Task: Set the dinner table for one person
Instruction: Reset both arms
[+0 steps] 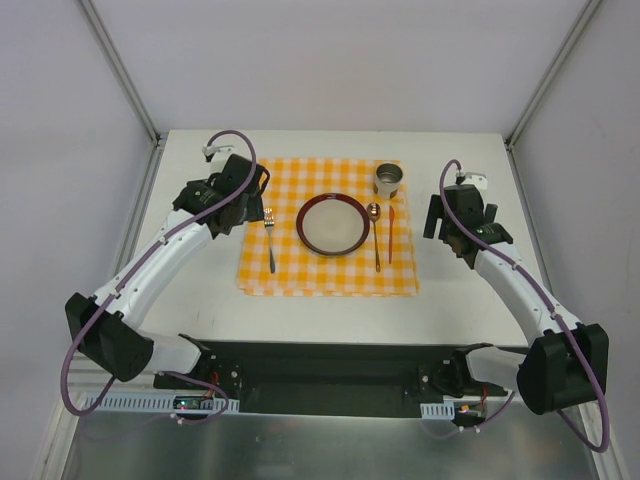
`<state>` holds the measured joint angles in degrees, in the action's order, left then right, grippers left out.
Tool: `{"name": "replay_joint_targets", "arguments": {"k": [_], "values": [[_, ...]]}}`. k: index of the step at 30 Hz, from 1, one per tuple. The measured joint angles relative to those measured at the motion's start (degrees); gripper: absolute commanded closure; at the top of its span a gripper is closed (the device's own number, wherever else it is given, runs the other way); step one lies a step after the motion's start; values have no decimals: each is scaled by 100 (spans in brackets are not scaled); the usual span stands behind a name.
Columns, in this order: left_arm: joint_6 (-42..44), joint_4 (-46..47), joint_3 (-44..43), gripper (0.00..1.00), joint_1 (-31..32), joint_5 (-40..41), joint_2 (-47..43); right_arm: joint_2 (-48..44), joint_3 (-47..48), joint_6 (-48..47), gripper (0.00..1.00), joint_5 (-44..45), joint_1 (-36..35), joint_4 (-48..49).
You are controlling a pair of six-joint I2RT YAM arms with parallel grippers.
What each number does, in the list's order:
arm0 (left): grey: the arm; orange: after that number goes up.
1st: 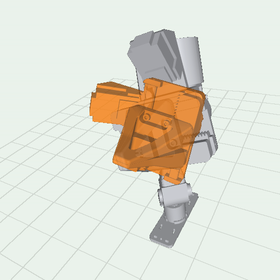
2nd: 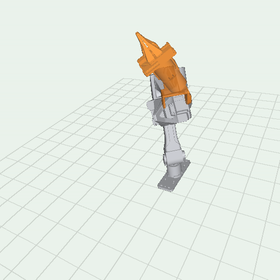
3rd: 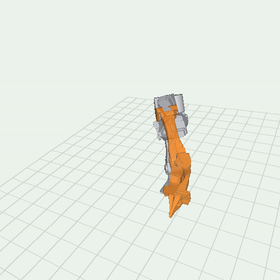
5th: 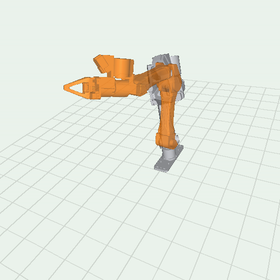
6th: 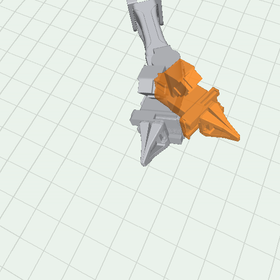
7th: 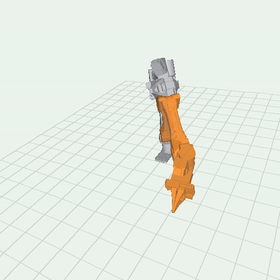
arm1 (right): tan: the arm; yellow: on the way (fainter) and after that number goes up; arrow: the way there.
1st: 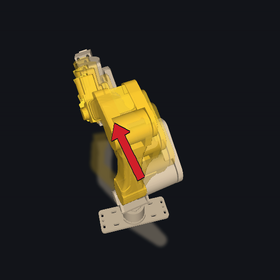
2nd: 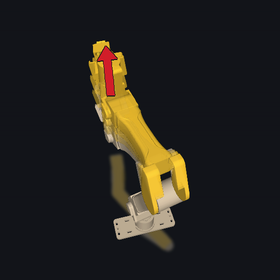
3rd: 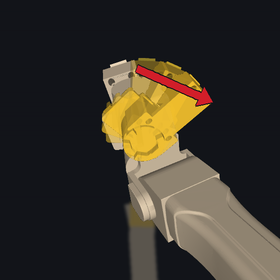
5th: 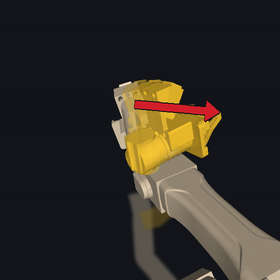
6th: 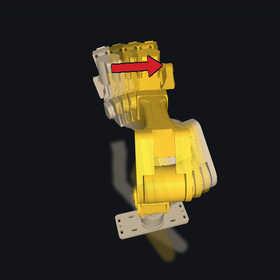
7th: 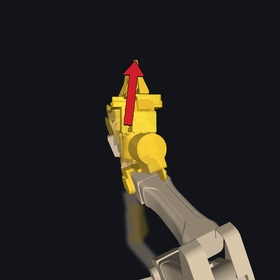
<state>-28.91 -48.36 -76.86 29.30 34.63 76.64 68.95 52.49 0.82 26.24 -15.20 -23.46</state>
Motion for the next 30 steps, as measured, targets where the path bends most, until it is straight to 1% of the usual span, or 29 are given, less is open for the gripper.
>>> {"name": "replay_joint_targets", "arguments": {"k": [8,30], "values": [[133,271,170,1,0,-140,-234,2,0,-2,4,-149,0,2],[258,315,184,1,0,-247,-345,92,0,-4,4,-264,0,-35]]}}
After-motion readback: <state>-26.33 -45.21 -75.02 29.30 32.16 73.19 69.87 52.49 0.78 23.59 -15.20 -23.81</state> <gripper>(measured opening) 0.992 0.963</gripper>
